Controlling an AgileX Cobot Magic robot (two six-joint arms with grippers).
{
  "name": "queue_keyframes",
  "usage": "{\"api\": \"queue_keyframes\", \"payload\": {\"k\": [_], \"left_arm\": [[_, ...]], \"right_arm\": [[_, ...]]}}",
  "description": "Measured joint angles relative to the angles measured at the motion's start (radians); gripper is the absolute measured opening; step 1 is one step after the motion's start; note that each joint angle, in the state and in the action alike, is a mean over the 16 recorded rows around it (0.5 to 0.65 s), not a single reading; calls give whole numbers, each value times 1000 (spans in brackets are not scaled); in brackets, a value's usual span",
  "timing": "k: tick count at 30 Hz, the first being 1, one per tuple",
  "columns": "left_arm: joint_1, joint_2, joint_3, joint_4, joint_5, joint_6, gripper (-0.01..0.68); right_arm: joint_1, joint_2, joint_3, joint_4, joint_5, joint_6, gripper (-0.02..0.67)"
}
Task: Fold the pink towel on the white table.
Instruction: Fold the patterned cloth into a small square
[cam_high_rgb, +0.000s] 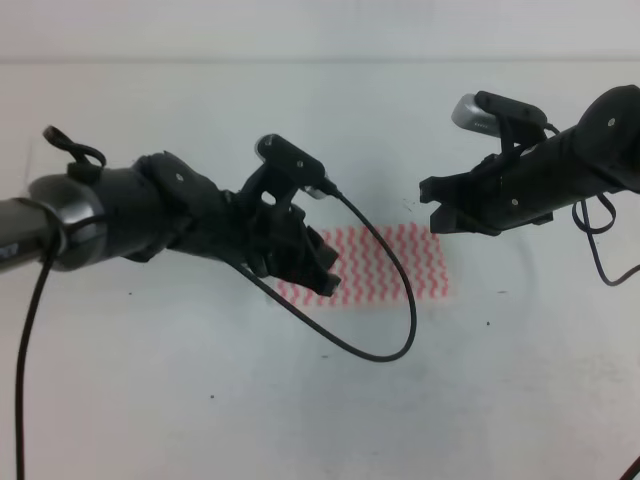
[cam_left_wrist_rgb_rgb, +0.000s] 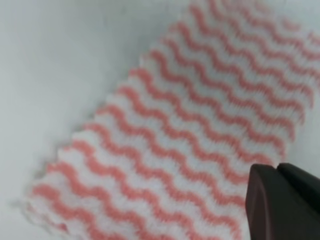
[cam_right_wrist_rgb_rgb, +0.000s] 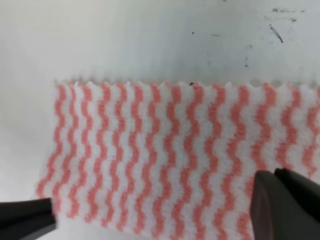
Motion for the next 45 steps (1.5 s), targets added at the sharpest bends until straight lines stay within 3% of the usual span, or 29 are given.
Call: {"api": "queue_keyframes", "payload": {"k": [25, 45], "left_arm": [[40, 50, 0, 108, 25, -118, -5], [40, -11, -1, 120, 7, -119, -5]], "right_arm": [[2, 2, -1, 13, 18, 0, -18], [97, 81, -1, 5, 41, 0, -18]]}}
